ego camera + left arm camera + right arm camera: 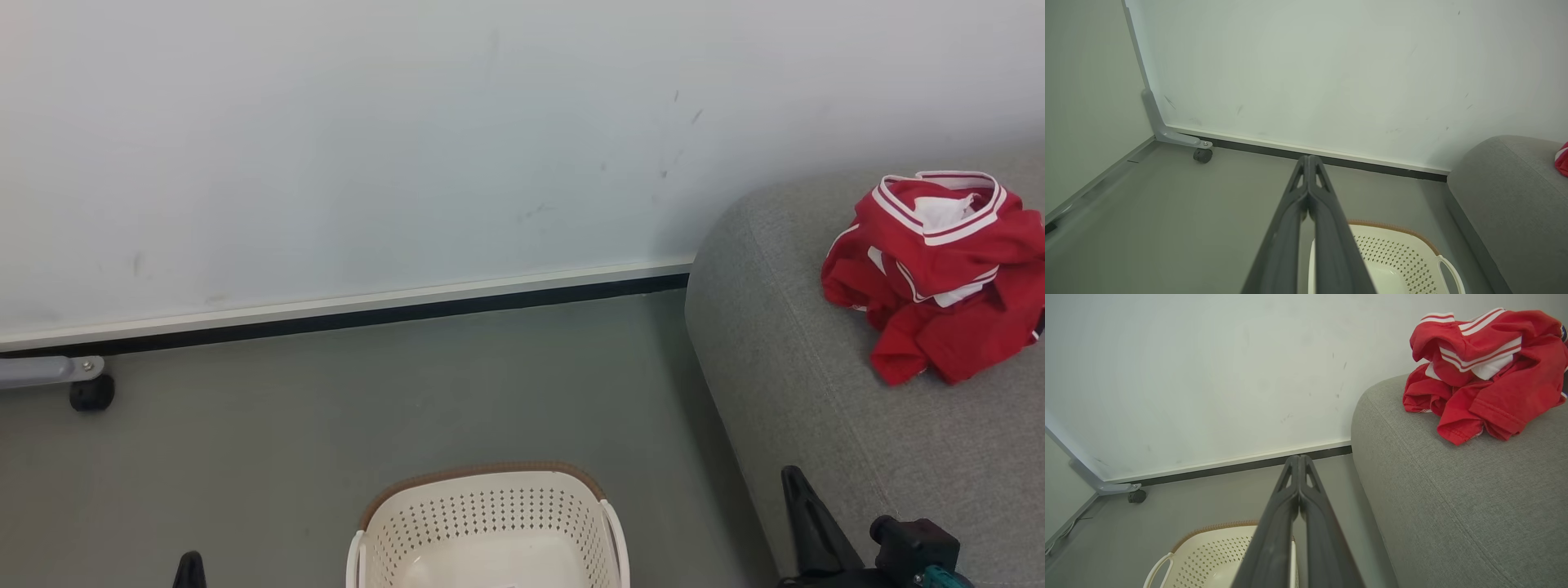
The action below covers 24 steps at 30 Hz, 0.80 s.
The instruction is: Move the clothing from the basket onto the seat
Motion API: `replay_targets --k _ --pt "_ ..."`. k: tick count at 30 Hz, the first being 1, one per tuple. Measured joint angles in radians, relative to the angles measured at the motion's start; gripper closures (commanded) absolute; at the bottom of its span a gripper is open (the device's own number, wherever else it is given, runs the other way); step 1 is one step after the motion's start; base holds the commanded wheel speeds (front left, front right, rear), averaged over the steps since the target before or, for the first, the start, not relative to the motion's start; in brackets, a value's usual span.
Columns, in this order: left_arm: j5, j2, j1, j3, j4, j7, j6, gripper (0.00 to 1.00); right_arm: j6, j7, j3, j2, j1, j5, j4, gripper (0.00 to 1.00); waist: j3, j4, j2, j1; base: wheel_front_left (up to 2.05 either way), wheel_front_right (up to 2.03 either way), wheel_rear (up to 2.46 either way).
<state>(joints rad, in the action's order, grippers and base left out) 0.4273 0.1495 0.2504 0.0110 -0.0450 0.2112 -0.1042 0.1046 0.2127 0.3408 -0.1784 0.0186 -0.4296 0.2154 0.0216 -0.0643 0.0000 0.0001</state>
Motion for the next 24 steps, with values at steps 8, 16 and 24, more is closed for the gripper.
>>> replay_targets --k 8,16,24 --pt "0.09 -0.011 -0.024 -0.007 -0.016 -0.025 0.018 1.0 -0.018 -0.028 -0.039 0.01 0.008 -0.095 0.011 1.0 -0.002 0.005 0.0 0.0 0.0 0.0 0.0" --pt "0.203 -0.021 -0.044 -0.019 -0.04 -0.06 0.036 1.0 -0.037 -0.061 -0.082 0.022 0.012 -0.205 0.016 1.0 -0.004 0.011 0.0 0.0 0.0 0.0 0.0" --pt "0.309 -0.027 -0.083 -0.029 -0.061 -0.088 0.053 1.0 -0.058 -0.09 -0.126 0.034 0.013 -0.307 0.022 1.0 -0.006 0.017 0.0 0.0 0.0 0.0 0.0"
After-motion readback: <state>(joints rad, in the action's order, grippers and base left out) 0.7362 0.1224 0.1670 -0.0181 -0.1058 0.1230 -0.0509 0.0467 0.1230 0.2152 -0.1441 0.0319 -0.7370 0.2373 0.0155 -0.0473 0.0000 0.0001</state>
